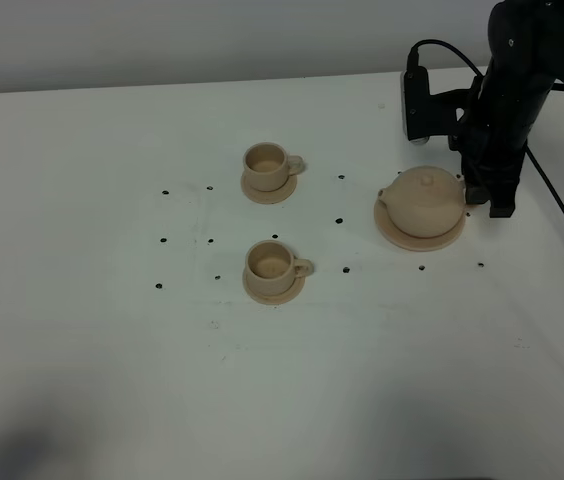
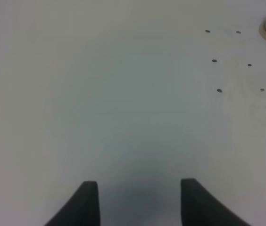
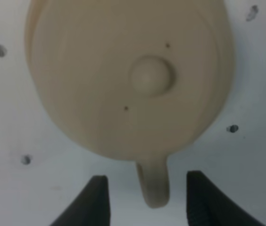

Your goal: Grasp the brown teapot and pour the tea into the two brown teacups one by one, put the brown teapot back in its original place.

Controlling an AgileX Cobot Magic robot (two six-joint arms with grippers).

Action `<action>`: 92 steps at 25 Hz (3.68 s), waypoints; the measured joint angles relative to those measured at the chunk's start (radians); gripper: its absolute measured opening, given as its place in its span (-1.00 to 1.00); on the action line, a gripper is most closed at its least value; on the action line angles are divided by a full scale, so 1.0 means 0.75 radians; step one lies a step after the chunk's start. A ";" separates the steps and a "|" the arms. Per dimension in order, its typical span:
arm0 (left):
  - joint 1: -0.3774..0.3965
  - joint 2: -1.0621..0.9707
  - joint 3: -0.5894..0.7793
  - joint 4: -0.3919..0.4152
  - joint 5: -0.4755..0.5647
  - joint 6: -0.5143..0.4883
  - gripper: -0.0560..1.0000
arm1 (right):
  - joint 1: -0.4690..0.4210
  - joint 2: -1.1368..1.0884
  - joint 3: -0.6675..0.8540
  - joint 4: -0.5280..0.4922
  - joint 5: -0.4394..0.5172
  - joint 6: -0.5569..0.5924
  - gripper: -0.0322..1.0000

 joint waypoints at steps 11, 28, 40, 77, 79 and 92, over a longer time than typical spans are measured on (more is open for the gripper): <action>0.000 0.000 0.000 0.000 0.000 0.002 -0.09 | 0.000 0.006 0.000 -0.037 -0.039 -0.001 -0.23; 0.000 0.000 0.000 0.000 0.000 0.002 -0.09 | 0.043 0.006 0.000 -0.129 -0.046 -0.005 -0.32; 0.000 0.000 0.000 0.000 0.000 0.000 -0.09 | 0.066 0.043 -0.003 -0.178 -0.048 -0.005 -0.33; 0.000 0.000 0.000 0.000 0.000 0.001 -0.09 | 0.104 0.045 -0.069 -0.208 0.108 0.064 -0.75; 0.000 0.000 0.000 0.000 0.000 0.003 -0.09 | 0.104 0.045 -0.069 -0.200 0.109 0.065 -0.75; 0.000 0.000 0.000 0.000 0.000 0.003 -0.09 | 0.130 -0.039 -0.144 -0.063 0.074 0.329 -0.75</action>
